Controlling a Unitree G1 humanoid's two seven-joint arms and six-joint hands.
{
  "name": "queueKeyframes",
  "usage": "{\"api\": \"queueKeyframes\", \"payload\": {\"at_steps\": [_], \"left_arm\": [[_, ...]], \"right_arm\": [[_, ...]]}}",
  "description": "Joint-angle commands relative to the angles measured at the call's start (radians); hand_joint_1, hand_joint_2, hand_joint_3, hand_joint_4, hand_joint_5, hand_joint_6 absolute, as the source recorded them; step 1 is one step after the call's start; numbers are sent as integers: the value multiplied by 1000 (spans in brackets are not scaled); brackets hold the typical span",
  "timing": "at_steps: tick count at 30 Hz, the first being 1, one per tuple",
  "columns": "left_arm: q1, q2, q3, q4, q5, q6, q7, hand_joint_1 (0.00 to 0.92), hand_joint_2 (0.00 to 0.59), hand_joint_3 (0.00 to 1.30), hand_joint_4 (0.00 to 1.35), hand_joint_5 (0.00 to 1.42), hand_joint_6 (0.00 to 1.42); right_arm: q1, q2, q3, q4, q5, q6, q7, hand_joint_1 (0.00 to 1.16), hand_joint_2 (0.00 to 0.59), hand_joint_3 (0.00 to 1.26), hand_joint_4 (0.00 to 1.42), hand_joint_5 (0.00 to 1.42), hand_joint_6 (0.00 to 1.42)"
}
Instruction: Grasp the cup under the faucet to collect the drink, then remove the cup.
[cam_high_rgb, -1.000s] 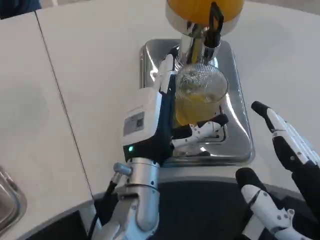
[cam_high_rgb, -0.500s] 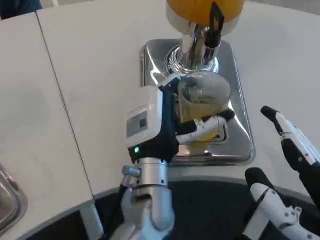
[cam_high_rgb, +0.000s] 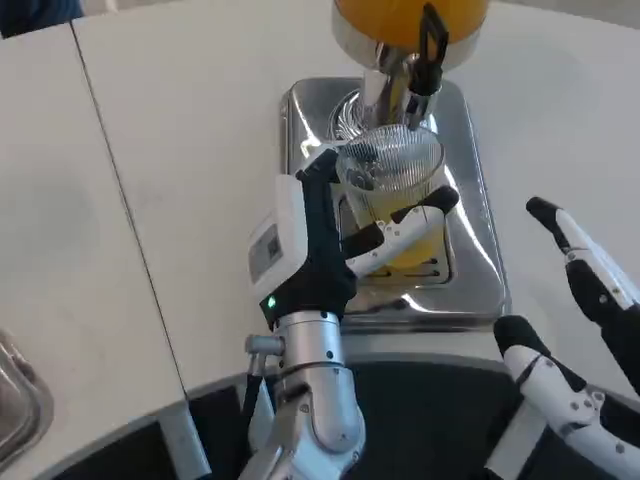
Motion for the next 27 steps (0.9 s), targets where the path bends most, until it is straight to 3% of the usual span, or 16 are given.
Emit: {"api": "queueKeyframes", "payload": {"at_steps": [1, 13, 27], "left_arm": [[16, 30, -3, -66, 34, -10, 12, 667, 0, 1137, 1211, 1424, 1424], [97, 193, -17, -184, 112, -49, -5, 687, 0, 1127, 1174, 1424, 1424], [209, 301, 57, -334, 97, -86, -47, 715, 0, 1116, 1129, 1424, 1424]], "right_arm": [[13, 19, 3, -14, 5, 4, 8, 218, 482, 0, 0, 14, 71], [14, 16, 38, -14, 9, 13, 8, 219, 482, 0, 0, 16, 88], [20, 11, 77, -14, -26, 13, 2, 221, 484, 0, 0, 26, 97]]}}
